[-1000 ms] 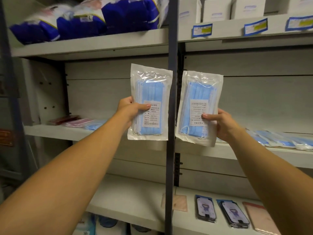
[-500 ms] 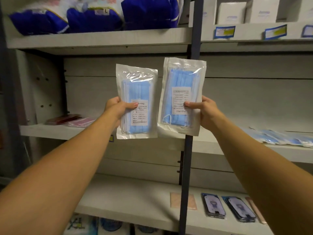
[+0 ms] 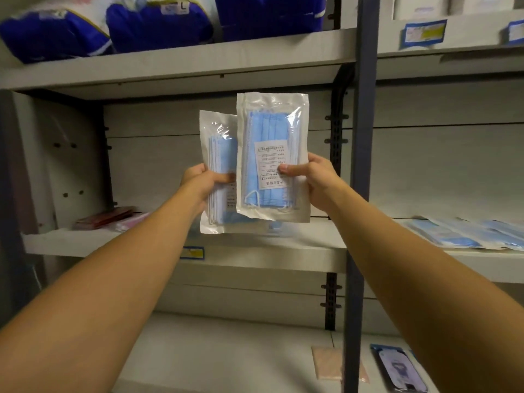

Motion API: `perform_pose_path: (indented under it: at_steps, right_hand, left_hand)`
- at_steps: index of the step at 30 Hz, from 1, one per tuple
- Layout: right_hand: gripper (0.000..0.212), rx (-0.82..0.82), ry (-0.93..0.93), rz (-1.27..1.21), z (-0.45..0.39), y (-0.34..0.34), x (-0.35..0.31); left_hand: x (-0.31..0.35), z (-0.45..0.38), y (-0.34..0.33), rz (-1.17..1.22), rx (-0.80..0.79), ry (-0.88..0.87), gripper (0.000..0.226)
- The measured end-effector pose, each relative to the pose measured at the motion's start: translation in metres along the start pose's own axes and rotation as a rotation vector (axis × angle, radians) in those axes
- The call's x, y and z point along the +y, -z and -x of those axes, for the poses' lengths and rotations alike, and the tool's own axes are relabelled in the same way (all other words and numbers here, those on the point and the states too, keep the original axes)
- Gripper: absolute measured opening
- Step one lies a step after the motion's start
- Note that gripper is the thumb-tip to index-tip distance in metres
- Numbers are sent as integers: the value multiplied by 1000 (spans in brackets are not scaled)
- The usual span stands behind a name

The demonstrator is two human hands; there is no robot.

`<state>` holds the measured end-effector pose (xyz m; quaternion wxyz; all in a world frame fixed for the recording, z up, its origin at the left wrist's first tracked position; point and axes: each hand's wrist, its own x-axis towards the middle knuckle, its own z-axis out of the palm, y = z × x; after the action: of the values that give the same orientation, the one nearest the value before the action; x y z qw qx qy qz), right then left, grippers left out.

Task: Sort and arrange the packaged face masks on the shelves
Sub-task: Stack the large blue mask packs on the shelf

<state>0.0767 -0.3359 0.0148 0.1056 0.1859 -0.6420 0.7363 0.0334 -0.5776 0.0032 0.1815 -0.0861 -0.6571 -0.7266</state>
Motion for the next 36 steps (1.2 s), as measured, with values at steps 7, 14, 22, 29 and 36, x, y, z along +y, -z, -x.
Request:
perform_pose_path:
  at_steps: [7,14,22,29,36]
  right_hand:
    - [43,73,-5,17,-34,10,18]
    - [41,124,20,39,-51,16,9]
    - [47,216,6,55,-54,28,1]
    - [50,228,23,20,-55,35,-9]
    - [45,225,44,11,-65,34,-5]
  left_hand:
    - [-14,-53,9,42,-48,21,39]
    - [-38,-91,-21,82,-156,45,50]
    - [-79,-116,-88,-180,-276,119,36]
    - [-129,-125,-133,-29,-622,158,69]
    - [-158,-122,-161,-94,-624,182,59]
